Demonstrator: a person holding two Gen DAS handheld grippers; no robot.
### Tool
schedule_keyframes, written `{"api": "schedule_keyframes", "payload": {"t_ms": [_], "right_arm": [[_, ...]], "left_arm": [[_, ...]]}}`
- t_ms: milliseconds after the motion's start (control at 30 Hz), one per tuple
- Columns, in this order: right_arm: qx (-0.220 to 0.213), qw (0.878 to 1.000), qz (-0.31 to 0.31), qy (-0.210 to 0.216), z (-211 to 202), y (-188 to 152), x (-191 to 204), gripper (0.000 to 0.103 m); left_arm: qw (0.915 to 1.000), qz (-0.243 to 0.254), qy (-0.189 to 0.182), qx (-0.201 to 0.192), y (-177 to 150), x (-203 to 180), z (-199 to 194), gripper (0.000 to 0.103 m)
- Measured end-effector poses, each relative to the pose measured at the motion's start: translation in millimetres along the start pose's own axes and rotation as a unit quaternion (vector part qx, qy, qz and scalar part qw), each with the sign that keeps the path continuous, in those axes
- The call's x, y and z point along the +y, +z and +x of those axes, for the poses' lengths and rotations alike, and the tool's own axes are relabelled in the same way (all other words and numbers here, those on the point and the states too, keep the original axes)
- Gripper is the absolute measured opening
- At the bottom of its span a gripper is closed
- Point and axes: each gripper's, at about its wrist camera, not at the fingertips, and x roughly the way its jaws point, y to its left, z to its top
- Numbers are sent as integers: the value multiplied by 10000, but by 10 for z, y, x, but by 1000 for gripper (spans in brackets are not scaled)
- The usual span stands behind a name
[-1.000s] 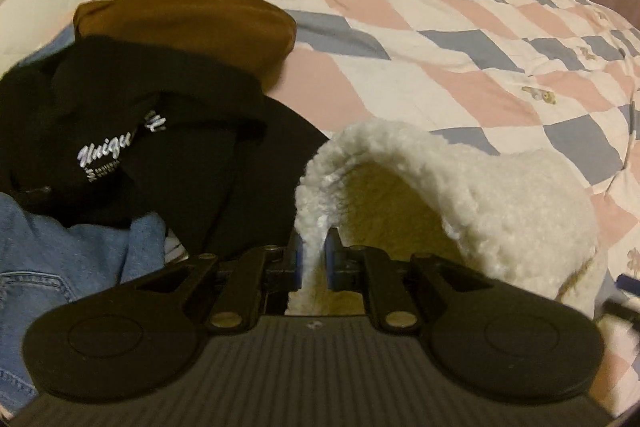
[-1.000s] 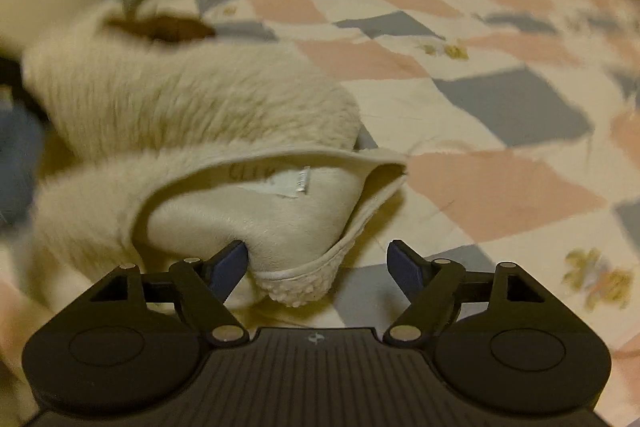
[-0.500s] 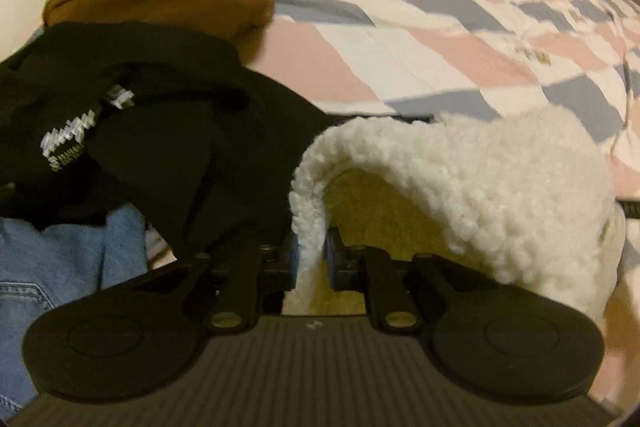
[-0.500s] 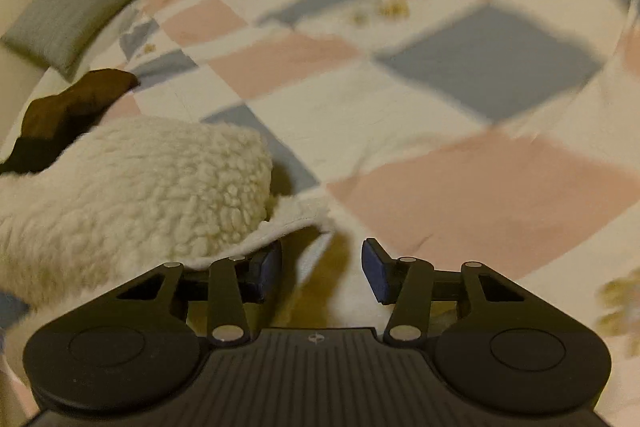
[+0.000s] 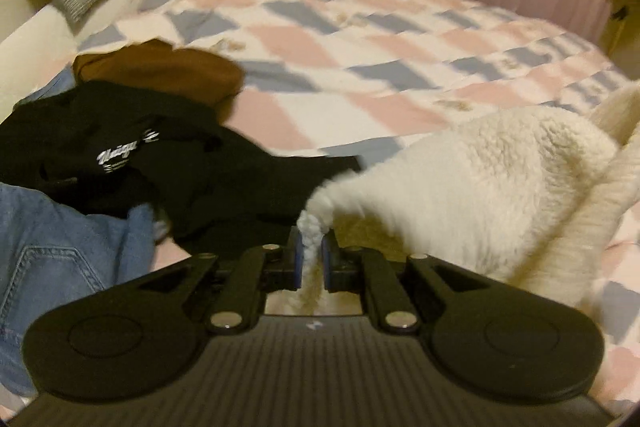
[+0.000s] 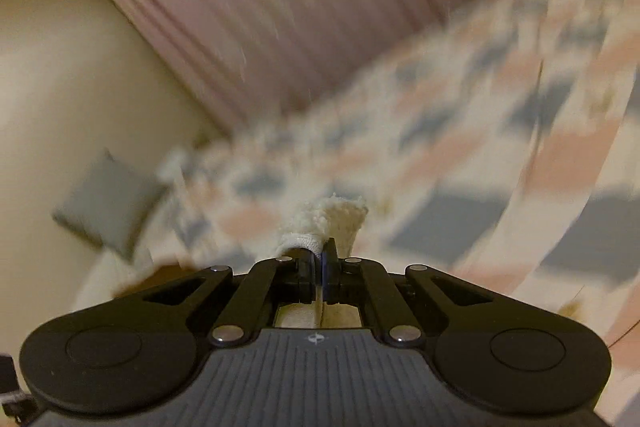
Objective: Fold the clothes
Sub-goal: 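Lift the vest with both grippers and carry it over the open quilt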
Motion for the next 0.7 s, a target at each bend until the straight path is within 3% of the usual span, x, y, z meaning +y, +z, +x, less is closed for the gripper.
{"api": "schedule_keyframes", "payload": {"t_ms": [100,267,467,700], "right_arm": [[-554,9981,-275,76,-756,306,71,3],[-1084,9911,-732,229,-1882,700,137,4],[-1301,9836,-1227,238,-3140,1043,-11,4],[-1306,9780,-1510,601,-4501,1380,-360,4]], "left_arm": [[9994,113,-283,-138,-89,-409,-273,7],[9959,165,-834,-306,-324,-1157,-659,6],[9916,-82,-1205,-453,-885,-2085,-1232,6],[9857,-527,-1548,-419,-1502,-2887,-1897,6]]}}
